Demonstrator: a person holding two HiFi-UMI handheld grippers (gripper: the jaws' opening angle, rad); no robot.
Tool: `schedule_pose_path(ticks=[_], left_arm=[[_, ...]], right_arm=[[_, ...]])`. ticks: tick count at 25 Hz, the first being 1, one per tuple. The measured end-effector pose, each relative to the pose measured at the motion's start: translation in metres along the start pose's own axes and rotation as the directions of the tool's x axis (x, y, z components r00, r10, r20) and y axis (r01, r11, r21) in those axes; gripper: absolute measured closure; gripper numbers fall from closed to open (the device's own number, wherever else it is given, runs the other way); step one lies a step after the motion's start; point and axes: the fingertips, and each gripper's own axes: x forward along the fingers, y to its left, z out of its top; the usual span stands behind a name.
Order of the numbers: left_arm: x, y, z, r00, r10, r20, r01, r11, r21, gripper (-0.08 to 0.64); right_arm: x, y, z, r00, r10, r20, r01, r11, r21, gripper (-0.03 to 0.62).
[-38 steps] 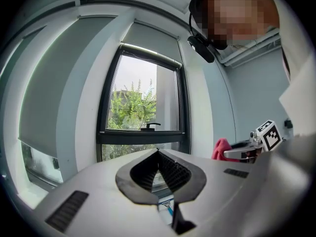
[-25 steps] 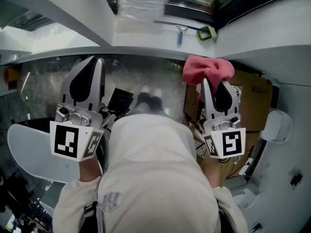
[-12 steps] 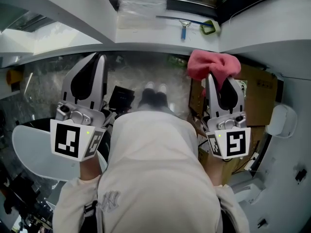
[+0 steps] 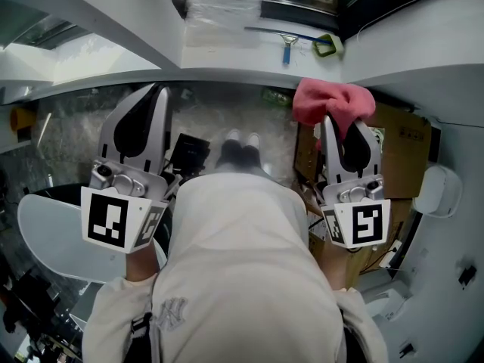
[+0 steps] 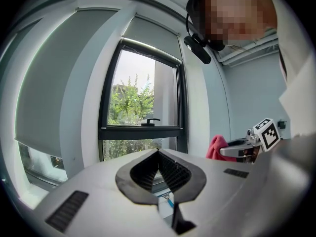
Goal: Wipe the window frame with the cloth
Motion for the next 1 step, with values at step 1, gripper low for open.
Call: schedule_pose_path(ticks=[1], left_arm=[[-0.0004,0.0002,0.0005,1.0,0.002,0.002,-0.002,1.0,0.0,0.551]], right_arm=[[-0.0001,0.0003,0.0003,1.0,0.001,-0.001,-0.001,1.0,-0.003,0.5]])
